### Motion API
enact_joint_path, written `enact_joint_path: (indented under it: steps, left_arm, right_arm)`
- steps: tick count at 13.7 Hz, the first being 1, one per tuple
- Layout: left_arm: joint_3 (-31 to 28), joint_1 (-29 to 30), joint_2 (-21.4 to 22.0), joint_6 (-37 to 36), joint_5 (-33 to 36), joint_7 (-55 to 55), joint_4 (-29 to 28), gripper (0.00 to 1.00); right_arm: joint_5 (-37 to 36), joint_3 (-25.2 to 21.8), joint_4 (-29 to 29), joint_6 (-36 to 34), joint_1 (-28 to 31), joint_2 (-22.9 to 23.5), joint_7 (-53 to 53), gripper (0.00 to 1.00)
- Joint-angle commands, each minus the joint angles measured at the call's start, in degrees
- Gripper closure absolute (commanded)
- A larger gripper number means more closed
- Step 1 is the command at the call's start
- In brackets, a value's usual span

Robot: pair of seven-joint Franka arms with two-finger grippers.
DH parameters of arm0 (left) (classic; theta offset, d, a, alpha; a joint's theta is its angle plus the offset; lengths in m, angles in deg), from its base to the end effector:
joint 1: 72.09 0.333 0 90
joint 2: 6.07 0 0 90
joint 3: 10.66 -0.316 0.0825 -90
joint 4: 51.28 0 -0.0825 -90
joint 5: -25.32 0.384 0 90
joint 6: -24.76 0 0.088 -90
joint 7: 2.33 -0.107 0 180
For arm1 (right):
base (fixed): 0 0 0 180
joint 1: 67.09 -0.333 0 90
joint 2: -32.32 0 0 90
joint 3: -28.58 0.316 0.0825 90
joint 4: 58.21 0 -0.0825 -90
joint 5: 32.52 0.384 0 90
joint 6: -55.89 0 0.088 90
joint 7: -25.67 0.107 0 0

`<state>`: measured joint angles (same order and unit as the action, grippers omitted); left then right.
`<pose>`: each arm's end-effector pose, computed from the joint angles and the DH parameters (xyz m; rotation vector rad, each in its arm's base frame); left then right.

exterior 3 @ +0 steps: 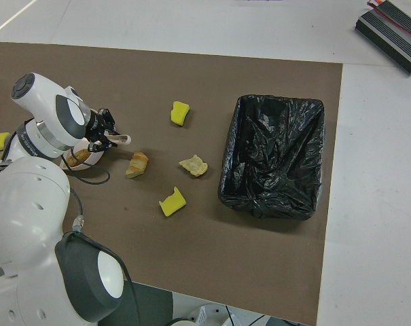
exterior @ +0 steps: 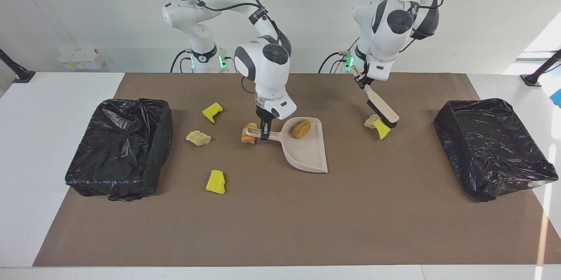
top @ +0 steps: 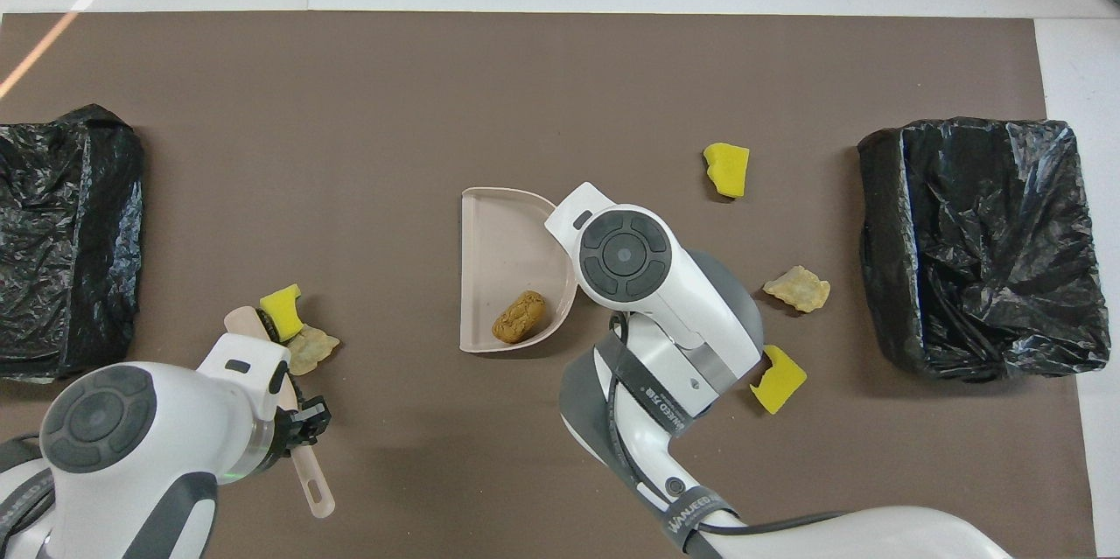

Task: Sweep and dump trash in bin
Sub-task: 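Sweep the trash chunks into the dustpan with the left gripper's brush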

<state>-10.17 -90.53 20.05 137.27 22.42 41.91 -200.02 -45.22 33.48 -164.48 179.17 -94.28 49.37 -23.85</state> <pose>0.3497 -0.1233 0.3948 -2.9898 -0.7103 0.2648 0.5369 0.3223 0.3631 2.1389 2.0790 -0.0340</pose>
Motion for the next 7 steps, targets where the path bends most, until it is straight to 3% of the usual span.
enact_joint_path:
  steps: [1, 3, 7]
  left_arm:
    - [0.64, 2.97, 6.75, 2.89, 0.97, -3.61, -6.30, 1.00]
    - [0.65, 2.88, 3.51, 5.95, 0.97, -6.51, -6.91, 1.00]
    - [0.56, 2.97, -5.80, 12.11, -0.86, -25.91, -4.38, 1.00]
  right_arm:
    - [-0.14, 0.46, 0.98, 0.74, 0.56, 0.97, 1.53, 1.00]
    - [-0.05, 0.46, 0.98, 0.74, 0.56, 0.97, 1.62, 1.00]
    - [-0.05, 0.46, 0.98, 0.83, 0.56, 0.97, 2.32, 1.00]
